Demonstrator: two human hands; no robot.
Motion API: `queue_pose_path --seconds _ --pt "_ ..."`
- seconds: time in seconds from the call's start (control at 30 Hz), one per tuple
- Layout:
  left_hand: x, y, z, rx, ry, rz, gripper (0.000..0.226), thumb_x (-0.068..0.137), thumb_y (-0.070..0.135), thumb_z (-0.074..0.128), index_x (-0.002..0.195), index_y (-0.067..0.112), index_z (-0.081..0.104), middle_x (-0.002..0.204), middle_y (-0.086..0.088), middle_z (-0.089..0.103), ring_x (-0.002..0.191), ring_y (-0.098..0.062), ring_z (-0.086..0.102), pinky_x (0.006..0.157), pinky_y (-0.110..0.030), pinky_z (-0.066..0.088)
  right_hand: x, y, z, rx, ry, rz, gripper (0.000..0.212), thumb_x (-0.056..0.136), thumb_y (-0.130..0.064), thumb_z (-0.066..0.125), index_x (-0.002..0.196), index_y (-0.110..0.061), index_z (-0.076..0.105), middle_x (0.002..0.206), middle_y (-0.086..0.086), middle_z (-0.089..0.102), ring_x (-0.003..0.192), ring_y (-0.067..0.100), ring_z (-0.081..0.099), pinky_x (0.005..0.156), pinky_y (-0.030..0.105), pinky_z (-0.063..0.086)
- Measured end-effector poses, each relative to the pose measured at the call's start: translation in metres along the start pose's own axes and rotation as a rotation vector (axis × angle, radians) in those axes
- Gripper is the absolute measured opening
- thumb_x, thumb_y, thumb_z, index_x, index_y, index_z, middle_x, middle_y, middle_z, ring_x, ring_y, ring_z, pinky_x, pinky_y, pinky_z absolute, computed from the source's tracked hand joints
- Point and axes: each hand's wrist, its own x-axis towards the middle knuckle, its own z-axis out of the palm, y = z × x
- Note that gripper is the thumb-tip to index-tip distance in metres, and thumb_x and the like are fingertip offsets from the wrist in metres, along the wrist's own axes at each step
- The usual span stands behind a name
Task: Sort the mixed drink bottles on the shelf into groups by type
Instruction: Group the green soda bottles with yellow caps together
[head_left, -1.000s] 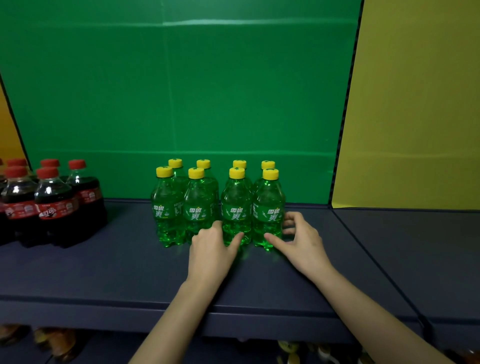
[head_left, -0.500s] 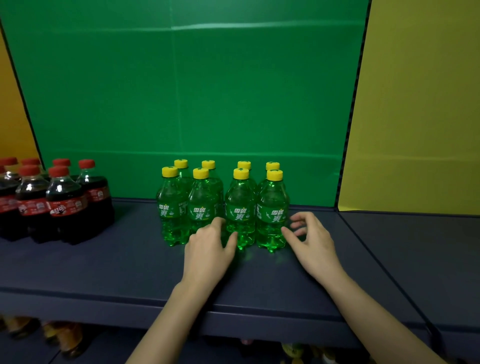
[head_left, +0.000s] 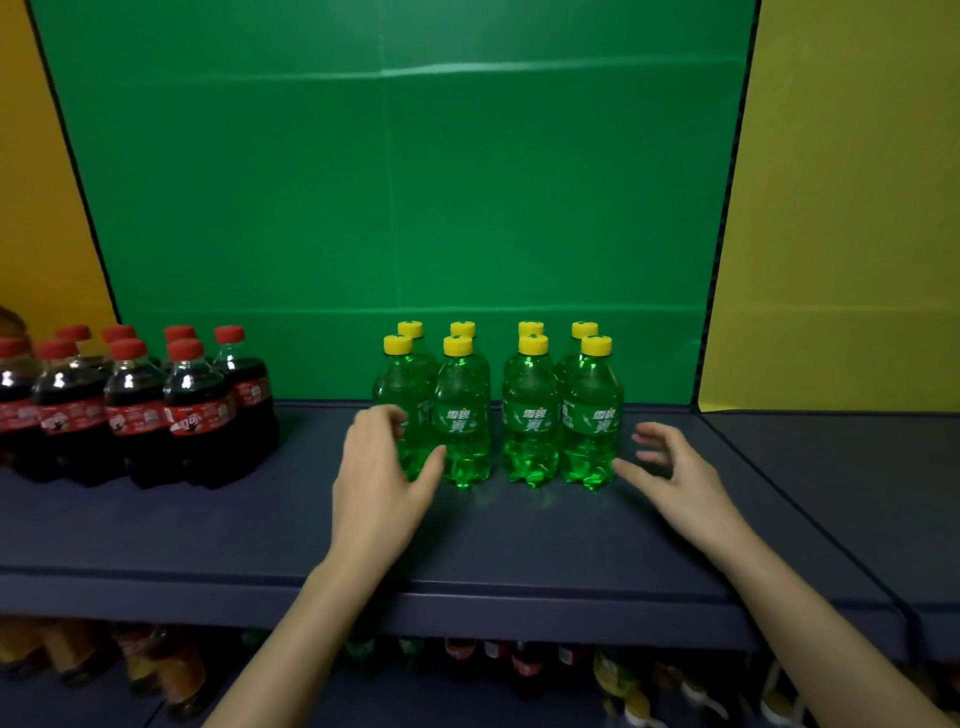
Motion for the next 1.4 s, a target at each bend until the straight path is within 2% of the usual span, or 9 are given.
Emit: queue_pose_path --seconds 0.13,0.27,0.5,0.63,0.73,0.9,1.1,1.17,1.4 --pt "0.013 -0.034 -0.013 -0.195 -0.103 -0.175 0.045 0.081 0.026 0.069 0.114 0.005 0.046 0.108 -0.004 0.049 0.103 -0.024 0.051 0.089 -0.035 0.042 -0.003 -0.005 0.013 0.105 0.013 0.091 0.051 0.087 -0.026 0.062 0.133 -0.016 0.041 0.138 0.0 0.046 0.126 0.016 0.045 0.097 0.026 0.034" --pt "0.021 -0.056 -0.016 -0.241 -0.256 -0.192 0.056 0.081 0.031 0.069 0.123 0.006 0.042 0.124 -0.009 0.049 0.115 -0.025 0.049 0.097 -0.038 0.041 -0.007 -0.007 0.02 0.122 0.053 0.132 0.056 0.085 -0.029 0.064 0.134 -0.017 0.039 0.141 0.002 0.044 0.127 0.016 0.044 0.106 0.035 0.034" --pt "0.043 -0.066 -0.008 -0.424 -0.521 -0.293 0.122 0.058 0.047 0.082 0.149 0.016 0.007 0.156 -0.004 0.019 0.142 -0.021 0.022 0.114 -0.038 0.023 0.0 -0.019 0.026 0.149 -0.094 0.197 0.105 0.065 -0.042 0.074 0.148 -0.02 0.013 0.155 0.003 0.02 0.141 0.017 0.024 0.113 0.036 0.026" --pt "0.057 -0.073 0.005 -0.54 -0.632 -0.344 0.142 0.038 0.057 0.087 0.149 0.029 0.004 0.155 0.003 0.021 0.141 -0.018 0.024 0.116 -0.04 0.021 0.011 -0.021 0.025 0.232 -0.142 0.213 0.112 0.066 -0.034 0.076 0.149 -0.021 0.004 0.157 0.003 0.011 0.143 0.019 0.016 0.116 0.035 0.017" --pt "0.06 -0.075 0.014 -0.578 -0.66 -0.312 0.136 0.034 0.06 0.088 0.145 0.035 0.014 0.148 0.005 0.035 0.133 -0.017 0.037 0.114 -0.043 0.027 0.021 -0.02 0.024 0.269 -0.183 0.201 0.11 0.066 -0.03 0.077 0.149 -0.023 0.005 0.156 -0.001 0.016 0.142 0.016 0.019 0.114 0.031 0.017" --pt "0.063 -0.077 0.02 -0.638 -0.625 -0.299 0.122 0.037 0.051 0.088 0.141 0.027 0.028 0.133 0.008 0.05 0.121 -0.012 0.049 0.11 -0.037 0.034 0.027 -0.02 0.029 0.217 -0.191 0.173 0.095 0.074 -0.036 0.071 0.147 -0.025 0.012 0.152 -0.005 0.026 0.136 0.011 0.026 0.109 0.028 0.02" --pt "0.061 -0.069 0.026 -0.676 -0.514 -0.283 0.077 0.059 0.019 0.085 0.122 0.028 0.043 0.113 0.013 0.058 0.103 -0.001 0.056 0.089 -0.019 0.043 0.027 -0.023 0.032 0.213 -0.188 0.142 0.081 0.083 -0.032 0.063 0.147 -0.023 0.014 0.148 -0.005 0.032 0.122 0.004 0.032 0.101 0.022 0.023" --pt "0.061 -0.07 0.028 -0.666 -0.493 -0.279 0.074 0.061 0.018 0.085 0.121 0.028 0.043 0.113 0.011 0.059 0.104 -0.006 0.056 0.086 -0.017 0.041 0.026 -0.024 0.032 0.209 -0.188 0.136 0.079 0.084 -0.031 0.063 0.146 -0.023 0.014 0.147 -0.004 0.033 0.121 0.003 0.032 0.101 0.022 0.023" --pt "0.061 -0.068 0.033 -0.629 -0.502 -0.269 0.079 0.057 0.03 0.085 0.124 0.03 0.042 0.118 0.009 0.058 0.111 -0.011 0.055 0.095 -0.025 0.039 0.027 -0.025 0.034 0.184 -0.202 0.136 0.081 0.083 -0.034 0.062 0.146 -0.024 0.013 0.148 -0.005 0.032 0.122 0.002 0.03 0.102 0.022 0.022"
